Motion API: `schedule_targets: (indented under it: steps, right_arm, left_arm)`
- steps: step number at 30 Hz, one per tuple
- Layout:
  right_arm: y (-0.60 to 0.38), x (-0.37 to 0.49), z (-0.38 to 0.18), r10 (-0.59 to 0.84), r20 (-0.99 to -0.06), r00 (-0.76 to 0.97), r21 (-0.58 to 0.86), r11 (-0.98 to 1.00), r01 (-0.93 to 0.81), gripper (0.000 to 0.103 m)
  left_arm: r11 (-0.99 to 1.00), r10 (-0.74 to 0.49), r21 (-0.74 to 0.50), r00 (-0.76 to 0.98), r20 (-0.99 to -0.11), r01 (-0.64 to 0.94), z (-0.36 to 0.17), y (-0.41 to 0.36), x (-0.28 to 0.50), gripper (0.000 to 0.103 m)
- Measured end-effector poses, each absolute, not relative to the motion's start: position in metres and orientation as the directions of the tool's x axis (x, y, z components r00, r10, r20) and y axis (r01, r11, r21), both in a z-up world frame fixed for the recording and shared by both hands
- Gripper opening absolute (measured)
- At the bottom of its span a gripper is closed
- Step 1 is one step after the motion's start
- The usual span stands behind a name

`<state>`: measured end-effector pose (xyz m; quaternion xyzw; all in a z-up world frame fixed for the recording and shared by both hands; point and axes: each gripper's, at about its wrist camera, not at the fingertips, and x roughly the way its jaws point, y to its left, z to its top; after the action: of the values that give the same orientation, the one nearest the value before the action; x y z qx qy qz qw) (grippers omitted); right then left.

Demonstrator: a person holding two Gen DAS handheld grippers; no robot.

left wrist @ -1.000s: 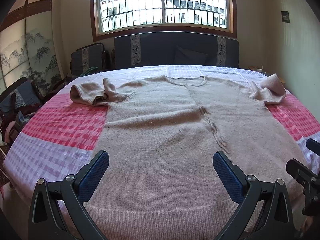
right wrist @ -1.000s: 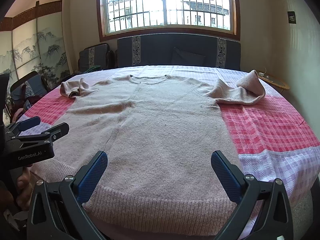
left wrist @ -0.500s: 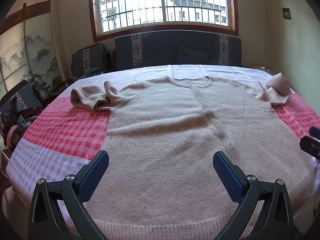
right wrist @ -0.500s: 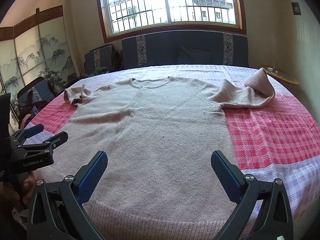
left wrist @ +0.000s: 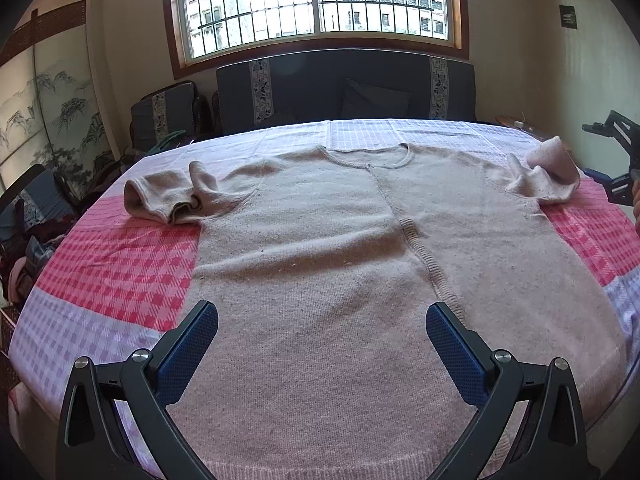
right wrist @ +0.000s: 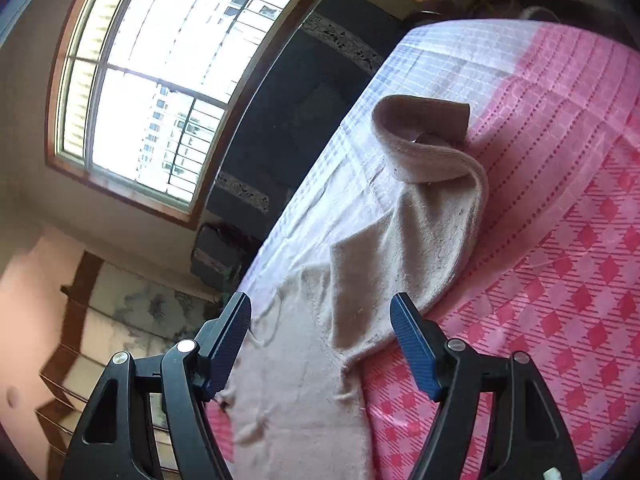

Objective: Fold small clothes
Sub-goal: 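Grasp the sweater sleeve cuff with the right gripper and lift it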

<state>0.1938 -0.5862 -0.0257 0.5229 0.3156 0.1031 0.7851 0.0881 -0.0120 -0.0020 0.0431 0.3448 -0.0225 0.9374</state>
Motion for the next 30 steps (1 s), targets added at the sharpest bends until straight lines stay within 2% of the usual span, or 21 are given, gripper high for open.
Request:
schedule_targets:
  steps: [2, 4, 7, 12, 15, 17, 20, 21, 22, 23, 25, 28, 30]
  right_arm:
    - [-0.61, 0.217, -0.038, 0.548, -0.254, 0.797, 0.965, 0.203, 0.167, 0.075]
    - [-0.622, 0.239, -0.051, 0.549, -0.196, 0.813, 0.977, 0.04, 0.209, 0.091]
    - [-0.635, 0.257, -0.075, 0.475, -0.123, 0.871, 0.959, -0.169, 0.228, 0.092]
    - [-0.637, 0.277, -0.105, 0.397, -0.11, 0.911, 0.898, -0.353, 0.262, 0.092]
    - [-0.639, 0.276, -0.116, 0.322, -0.198, 0.926, 0.853, -0.408, 0.324, 0.09]
    - [-0.641, 0.272, -0.128, 0.276, -0.206, 0.939, 0.825, -0.468, 0.318, 0.086]
    - [-0.641, 0.276, -0.136, 0.268, -0.253, 0.93, 0.805, -0.474, 0.356, 0.077]
    - [-0.64, 0.28, -0.14, 0.279, -0.264, 0.923, 0.801, -0.47, 0.371, 0.064]
    - [-0.639, 0.282, -0.142, 0.282, -0.278, 0.918, 0.796, -0.467, 0.384, 0.048]
    - [-0.64, 0.285, -0.143, 0.285, -0.295, 0.912, 0.797, -0.452, 0.399, 0.04]
    - [-0.643, 0.292, -0.141, 0.296, -0.32, 0.9, 0.819, -0.391, 0.42, 0.012]
    - [-0.639, 0.302, -0.127, 0.319, -0.278, 0.906, 0.88, -0.294, 0.373, 0.01]
    - [-0.628, 0.312, -0.101, 0.354, -0.269, 0.896, 0.931, -0.143, 0.336, 0.01]
  left_arm:
    - [0.994, -0.013, 0.07, 0.748, -0.663, 0.079, -0.004, -0.016, 0.093, 0.103]
    - [0.994, -0.012, 0.073, 0.734, -0.679, 0.084, -0.007, -0.019, 0.099, 0.103]
    - [0.992, 0.002, 0.096, 0.73, -0.684, 0.087, -0.008, -0.023, 0.103, 0.103]
    - [0.985, 0.032, 0.144, 0.733, -0.68, 0.09, -0.008, -0.023, 0.108, 0.103]
    - [0.983, 0.046, 0.16, 0.73, -0.682, 0.087, -0.011, -0.023, 0.114, 0.103]
    - [0.984, 0.047, 0.159, 0.725, -0.687, 0.086, -0.013, -0.023, 0.117, 0.103]
    - [0.983, 0.046, 0.159, 0.715, -0.698, 0.092, -0.018, -0.024, 0.122, 0.103]
    - [0.982, 0.049, 0.165, 0.711, -0.701, 0.095, -0.02, -0.025, 0.123, 0.103]
    - [0.981, 0.052, 0.17, 0.709, -0.703, 0.097, -0.021, -0.026, 0.123, 0.103]
    - [0.98, 0.054, 0.174, 0.709, -0.703, 0.098, -0.022, -0.025, 0.124, 0.103]
    - [0.981, 0.053, 0.171, 0.71, -0.702, 0.095, -0.022, -0.025, 0.124, 0.103]
    - [0.984, 0.051, 0.156, 0.707, -0.705, 0.085, -0.023, -0.02, 0.125, 0.103]
    - [0.985, 0.056, 0.153, 0.704, -0.708, 0.075, -0.024, -0.016, 0.126, 0.103]
